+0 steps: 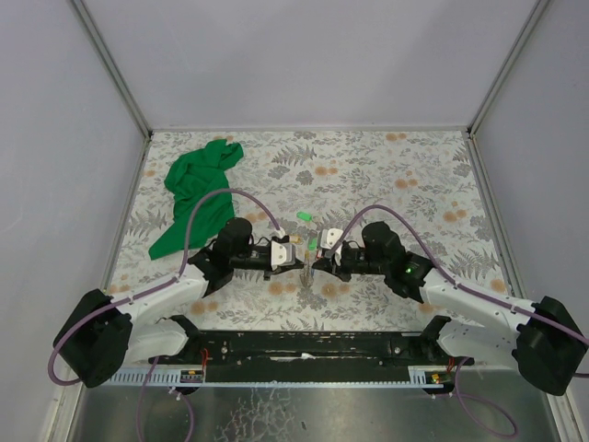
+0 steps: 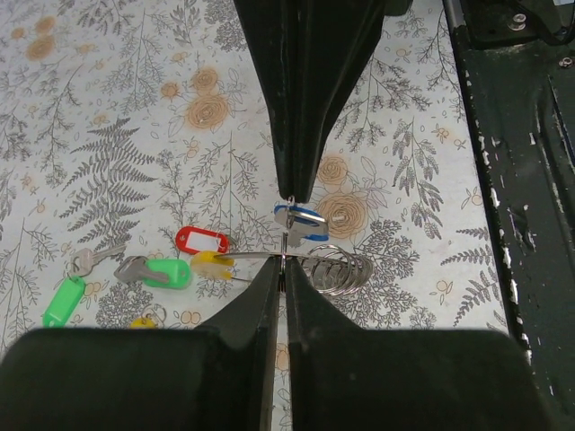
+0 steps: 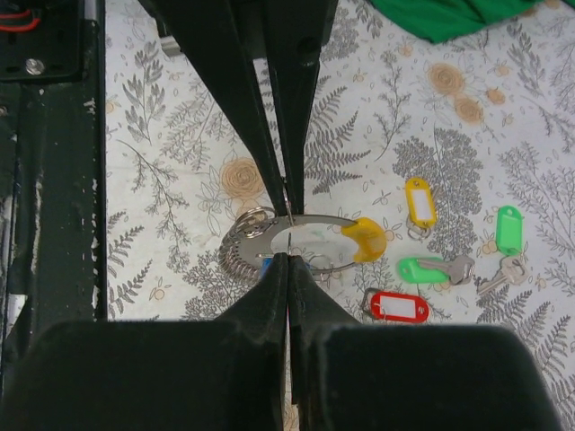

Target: Put the keys on the keyring

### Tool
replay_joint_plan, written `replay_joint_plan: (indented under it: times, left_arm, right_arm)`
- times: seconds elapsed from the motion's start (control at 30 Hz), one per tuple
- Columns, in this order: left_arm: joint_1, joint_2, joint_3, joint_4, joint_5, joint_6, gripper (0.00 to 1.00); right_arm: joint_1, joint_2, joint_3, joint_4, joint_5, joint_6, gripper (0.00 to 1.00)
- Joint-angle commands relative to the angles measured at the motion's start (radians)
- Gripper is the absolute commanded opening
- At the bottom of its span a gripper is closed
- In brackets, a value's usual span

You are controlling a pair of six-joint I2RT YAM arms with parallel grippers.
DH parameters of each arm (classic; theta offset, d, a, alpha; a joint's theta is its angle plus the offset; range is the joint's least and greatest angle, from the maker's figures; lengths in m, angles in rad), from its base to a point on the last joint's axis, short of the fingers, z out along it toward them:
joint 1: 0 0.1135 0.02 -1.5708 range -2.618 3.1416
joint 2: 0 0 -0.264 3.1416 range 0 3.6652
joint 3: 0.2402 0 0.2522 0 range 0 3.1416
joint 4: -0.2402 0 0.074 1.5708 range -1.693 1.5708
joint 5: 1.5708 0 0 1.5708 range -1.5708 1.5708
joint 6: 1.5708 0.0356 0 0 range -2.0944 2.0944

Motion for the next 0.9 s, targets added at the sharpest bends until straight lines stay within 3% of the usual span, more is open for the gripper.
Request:
replay_joint_plan:
  times: [0.0, 0.87]
  left_arm:
    - [0.001, 0.007, 0.035, -0.02, 0.023, 0.022, 0.0]
    - [0.002, 0.036, 0.063, -0.059, 0.054, 0.022, 0.0]
  right_arm:
    - [0.035, 0.015, 0.047, -0.008, 0.047, -0.031, 0.0]
    - [0.063, -0.019, 0.025, 0.028, 0.103, -0.032, 0.0]
